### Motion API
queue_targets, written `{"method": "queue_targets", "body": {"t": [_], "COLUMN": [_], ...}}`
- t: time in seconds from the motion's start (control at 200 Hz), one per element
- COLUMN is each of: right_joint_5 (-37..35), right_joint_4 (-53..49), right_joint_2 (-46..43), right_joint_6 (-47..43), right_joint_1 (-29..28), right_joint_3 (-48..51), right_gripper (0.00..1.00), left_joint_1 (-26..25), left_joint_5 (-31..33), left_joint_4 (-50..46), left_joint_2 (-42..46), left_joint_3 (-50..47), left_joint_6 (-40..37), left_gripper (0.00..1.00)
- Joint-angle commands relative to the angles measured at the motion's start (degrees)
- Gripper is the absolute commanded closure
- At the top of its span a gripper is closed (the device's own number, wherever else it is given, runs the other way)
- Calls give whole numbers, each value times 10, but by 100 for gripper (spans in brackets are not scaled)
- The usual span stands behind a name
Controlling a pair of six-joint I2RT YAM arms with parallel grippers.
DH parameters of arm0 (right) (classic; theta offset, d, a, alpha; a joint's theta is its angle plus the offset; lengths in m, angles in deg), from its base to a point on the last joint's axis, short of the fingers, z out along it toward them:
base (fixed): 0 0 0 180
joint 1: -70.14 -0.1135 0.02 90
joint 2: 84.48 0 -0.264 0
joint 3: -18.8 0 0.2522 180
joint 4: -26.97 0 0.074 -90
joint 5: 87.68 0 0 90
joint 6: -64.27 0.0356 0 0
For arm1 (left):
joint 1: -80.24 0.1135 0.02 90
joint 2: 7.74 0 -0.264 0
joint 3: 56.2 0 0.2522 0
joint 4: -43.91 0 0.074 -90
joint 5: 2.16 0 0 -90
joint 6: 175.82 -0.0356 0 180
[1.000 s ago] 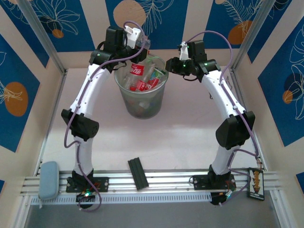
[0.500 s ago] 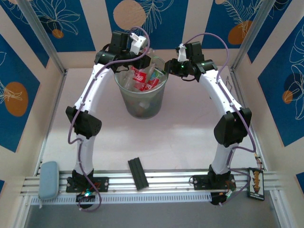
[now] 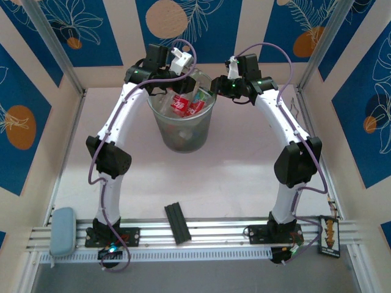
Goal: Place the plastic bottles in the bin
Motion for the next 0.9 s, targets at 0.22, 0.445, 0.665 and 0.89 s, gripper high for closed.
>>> {"method": "queue_targets", "body": {"t": [0.22, 0.445, 0.665, 0.89], "right_joint_5": [17, 16, 15, 17], "right_joint_4": [7, 11, 13, 15], "right_joint_2": [6, 2, -4, -9], "right_joint_6": [8, 9, 7, 8], "right_joint_1": [-1, -1, 3, 8], "right_joint_3": [7, 13, 20, 26], "right_gripper": [68, 68, 68, 68], "left_joint_1": [-7, -7, -7, -7], "left_joint_5": [-9, -53, -59, -30], "left_joint_4": [-33, 57, 109, 156], "left_joint_2": [-8, 27, 65, 113], "left_joint_3": [-21, -79, -114, -176], "left_joint_6": [-23, 3, 27, 38], "left_gripper": [34, 11, 10, 11]}}
